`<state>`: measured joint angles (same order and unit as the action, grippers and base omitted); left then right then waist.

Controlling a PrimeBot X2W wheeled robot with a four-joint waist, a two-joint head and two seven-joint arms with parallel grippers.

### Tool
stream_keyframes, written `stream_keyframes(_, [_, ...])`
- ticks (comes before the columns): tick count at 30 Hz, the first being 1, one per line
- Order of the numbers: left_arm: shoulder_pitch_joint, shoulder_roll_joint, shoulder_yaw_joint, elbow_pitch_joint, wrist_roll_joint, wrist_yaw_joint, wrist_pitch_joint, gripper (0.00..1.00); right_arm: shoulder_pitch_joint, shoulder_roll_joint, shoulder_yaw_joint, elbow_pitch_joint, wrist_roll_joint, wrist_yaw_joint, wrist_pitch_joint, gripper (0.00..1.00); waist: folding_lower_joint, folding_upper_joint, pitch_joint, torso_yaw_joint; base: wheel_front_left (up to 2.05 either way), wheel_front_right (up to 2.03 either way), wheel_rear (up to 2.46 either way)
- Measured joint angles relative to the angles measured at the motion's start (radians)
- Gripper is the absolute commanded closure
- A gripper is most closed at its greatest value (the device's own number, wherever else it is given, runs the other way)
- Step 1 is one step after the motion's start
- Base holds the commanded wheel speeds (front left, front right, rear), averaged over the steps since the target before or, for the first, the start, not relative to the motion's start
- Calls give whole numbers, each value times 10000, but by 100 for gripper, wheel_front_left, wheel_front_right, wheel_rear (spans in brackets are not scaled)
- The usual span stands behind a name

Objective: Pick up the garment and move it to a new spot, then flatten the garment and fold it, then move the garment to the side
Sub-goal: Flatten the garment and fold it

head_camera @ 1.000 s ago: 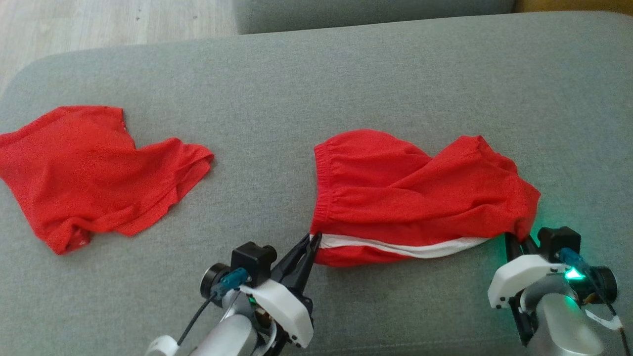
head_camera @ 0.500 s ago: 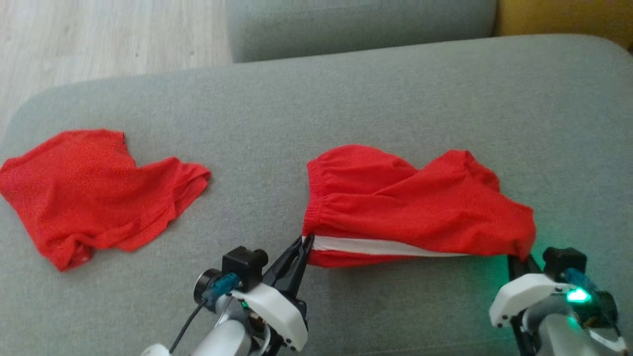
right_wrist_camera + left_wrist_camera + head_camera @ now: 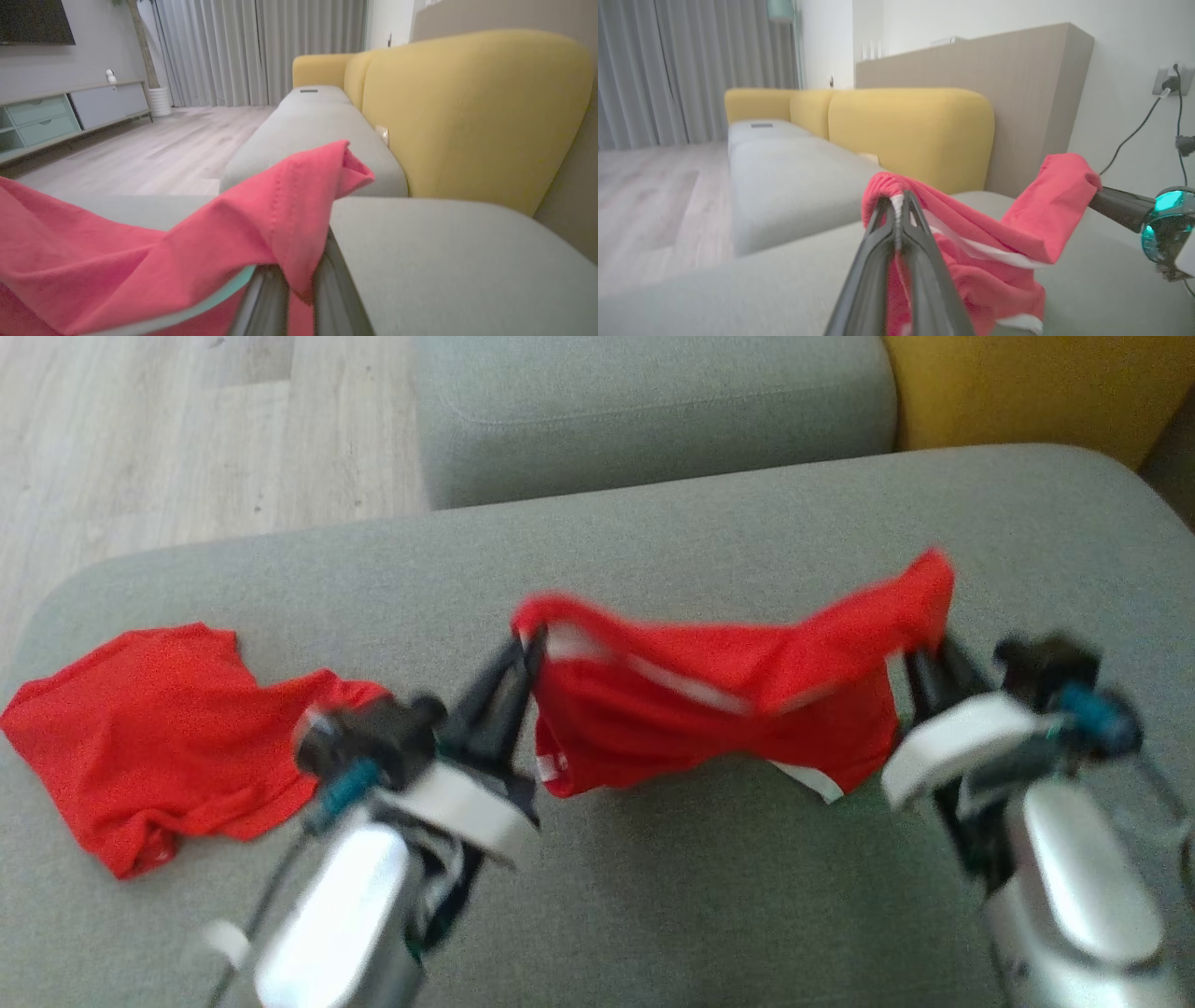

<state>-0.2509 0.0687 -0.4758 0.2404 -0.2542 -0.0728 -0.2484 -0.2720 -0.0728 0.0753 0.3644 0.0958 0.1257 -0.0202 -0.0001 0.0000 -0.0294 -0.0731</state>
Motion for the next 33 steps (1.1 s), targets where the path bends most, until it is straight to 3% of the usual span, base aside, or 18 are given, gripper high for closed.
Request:
stream_keyframes(6, [-2028, 462, 491, -378, 255, -330, -12, 100, -1970, -869, 654, -1262, 694, 0, 834, 100, 0, 0, -305, 75, 0, 0, 0])
stream_keyframes(11, [-3275, 675, 997, -470, 251, -378, -84, 100, -3186, -988, 821, -1791, 1294, 0, 1175, 100, 0, 0, -554, 144, 0, 0, 0])
stream_keyframes(20, [-3237, 1172, 1041, -407, 36, -474, -10, 100, -2649, -961, 529, -2205, 2516, 0, 2995, 100, 0, 0, -547, 283, 0, 0, 0])
stream_keyframes(28, [-3540, 1624, 652, 205, -403, -520, 617, 100, -2892, -1166, 755, -1618, 2742, 0, 4103, 100, 0, 0, 389, 219, 0, 0, 0])
stream_keyframes(33, [-6031, 2186, 100, 1227, -583, -591, 639, 100, -5656, -1549, 1093, -33, 2660, 0, 3814, 100, 5, 0, 1665, 137, 0, 0, 0])
